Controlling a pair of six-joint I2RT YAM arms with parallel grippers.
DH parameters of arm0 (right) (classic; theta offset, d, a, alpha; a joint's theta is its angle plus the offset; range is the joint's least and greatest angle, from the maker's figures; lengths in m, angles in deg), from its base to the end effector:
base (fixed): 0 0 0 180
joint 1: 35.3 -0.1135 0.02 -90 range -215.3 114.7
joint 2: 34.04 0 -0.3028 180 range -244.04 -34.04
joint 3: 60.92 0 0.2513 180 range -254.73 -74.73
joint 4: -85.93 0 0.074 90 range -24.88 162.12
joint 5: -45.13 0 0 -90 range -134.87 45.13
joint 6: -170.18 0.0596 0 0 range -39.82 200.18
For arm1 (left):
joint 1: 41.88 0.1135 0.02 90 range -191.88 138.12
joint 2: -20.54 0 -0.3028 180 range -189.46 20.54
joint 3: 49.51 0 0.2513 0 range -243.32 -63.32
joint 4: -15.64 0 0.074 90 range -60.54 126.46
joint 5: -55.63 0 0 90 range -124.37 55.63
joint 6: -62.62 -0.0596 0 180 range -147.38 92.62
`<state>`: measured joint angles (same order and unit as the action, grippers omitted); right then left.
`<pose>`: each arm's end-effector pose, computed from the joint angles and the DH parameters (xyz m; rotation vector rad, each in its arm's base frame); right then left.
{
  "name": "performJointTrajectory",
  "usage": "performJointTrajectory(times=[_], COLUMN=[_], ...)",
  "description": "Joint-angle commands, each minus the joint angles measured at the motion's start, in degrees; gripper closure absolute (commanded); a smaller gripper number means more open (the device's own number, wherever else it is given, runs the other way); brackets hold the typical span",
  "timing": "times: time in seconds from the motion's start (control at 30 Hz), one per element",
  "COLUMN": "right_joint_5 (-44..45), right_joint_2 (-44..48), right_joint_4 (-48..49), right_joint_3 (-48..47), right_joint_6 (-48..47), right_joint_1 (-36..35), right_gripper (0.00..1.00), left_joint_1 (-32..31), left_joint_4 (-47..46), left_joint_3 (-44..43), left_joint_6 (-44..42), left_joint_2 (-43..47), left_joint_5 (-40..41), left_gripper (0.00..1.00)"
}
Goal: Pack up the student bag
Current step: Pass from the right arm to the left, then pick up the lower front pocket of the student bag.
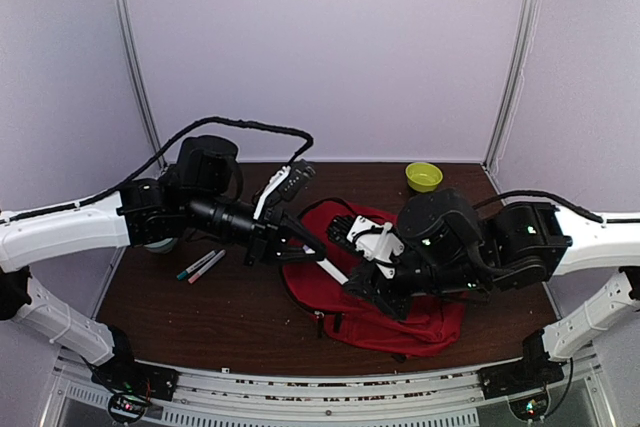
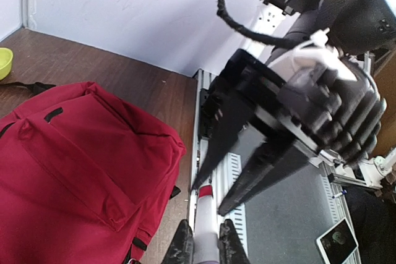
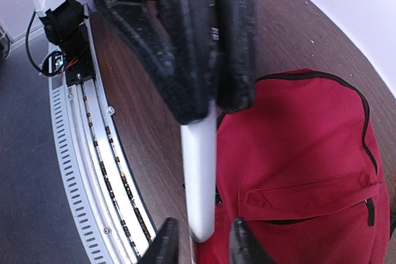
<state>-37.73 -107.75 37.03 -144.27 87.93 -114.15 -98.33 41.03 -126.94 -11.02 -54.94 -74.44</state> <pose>0.0626 0.2791 0.3620 -1.3020 1.9409 0.6537 0.1366 -0.2754 0.3676 1.2170 1.8383 -1.4645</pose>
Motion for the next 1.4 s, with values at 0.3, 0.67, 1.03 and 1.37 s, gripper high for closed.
performJointTrajectory(times=[0.3, 0.67, 1.03, 1.37], right_joint_5=[1.51, 2.75, -1.37, 4.62], right_joint_2=[10.2, -7.61, -17.04, -17.59], right_joint_4=[-0.48, -6.07, -5.87, -12.55], right_joint_3=[16.84, 8.25, -0.85, -0.62], right_joint_6=[27.05, 35.73, 36.21, 37.59], right_joint_1=[24.55, 26.76, 26.97, 26.21], right_gripper=[0.4, 0.23, 0.22, 0.45], left_joint_1=[-0.24, -0.24, -0.24, -0.24], left_joint_4=[0.2, -1.43, -1.38, -2.44], left_joint_3=[4.14, 8.75, 15.05, 17.27], left_joint_6=[2.02, 2.02, 1.09, 0.95], left_joint_2=[1.83, 4.48, 10.46, 12.51], left_joint_5=[18.69, 20.72, 22.66, 22.76], left_gripper=[1.0, 1.0, 1.0, 1.0])
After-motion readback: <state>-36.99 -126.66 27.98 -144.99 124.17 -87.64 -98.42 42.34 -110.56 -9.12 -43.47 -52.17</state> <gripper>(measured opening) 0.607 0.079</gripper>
